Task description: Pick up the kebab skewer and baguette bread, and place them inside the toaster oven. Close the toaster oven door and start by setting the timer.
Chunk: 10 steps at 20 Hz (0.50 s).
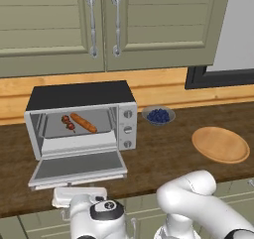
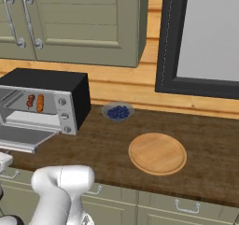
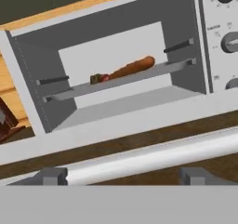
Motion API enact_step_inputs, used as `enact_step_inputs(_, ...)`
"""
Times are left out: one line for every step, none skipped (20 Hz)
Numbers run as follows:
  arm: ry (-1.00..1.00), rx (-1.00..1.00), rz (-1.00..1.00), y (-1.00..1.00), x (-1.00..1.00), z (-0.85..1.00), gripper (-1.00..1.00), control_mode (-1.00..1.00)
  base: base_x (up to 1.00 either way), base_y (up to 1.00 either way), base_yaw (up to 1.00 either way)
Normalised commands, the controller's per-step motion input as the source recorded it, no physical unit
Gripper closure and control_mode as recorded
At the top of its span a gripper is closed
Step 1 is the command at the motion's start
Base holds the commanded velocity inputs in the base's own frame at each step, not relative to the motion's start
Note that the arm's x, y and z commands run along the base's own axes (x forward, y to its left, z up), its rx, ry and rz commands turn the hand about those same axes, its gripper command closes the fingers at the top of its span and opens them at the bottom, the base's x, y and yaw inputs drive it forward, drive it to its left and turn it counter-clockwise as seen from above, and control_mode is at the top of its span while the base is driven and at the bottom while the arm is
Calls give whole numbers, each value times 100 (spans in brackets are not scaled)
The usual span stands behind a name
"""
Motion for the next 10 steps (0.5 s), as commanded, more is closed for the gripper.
enact_step_inputs(-2, 0, 0, 0, 47, 39, -100, -100, 0, 0, 0)
enact_step_inputs(-2, 0, 0, 0, 49, 40, -100, -100, 0, 0, 0)
enact_step_inputs(-1, 0, 0, 0, 49, 35, -100, -100, 0, 0, 0)
enact_step_inputs(0, 0, 0, 0, 50, 33, -100, -100, 0, 0, 0)
enact_step_inputs(0, 0, 0, 0, 49, 30, -100, -100, 0, 0, 0)
enact_step_inputs(0, 0, 0, 0, 51, 29, -100, -100, 0, 0, 0)
enact_step_inputs(-1, 0, 0, 0, 46, 31, -100, -100, 0, 0, 0)
enact_step_inputs(-1, 0, 0, 0, 46, 31, -100, -100, 0, 0, 0)
enact_step_inputs(0, 0, 0, 0, 44, 29, -100, -100, 0, 0, 0)
enact_step_inputs(0, 0, 0, 0, 42, 27, -100, -100, 0, 0, 0)
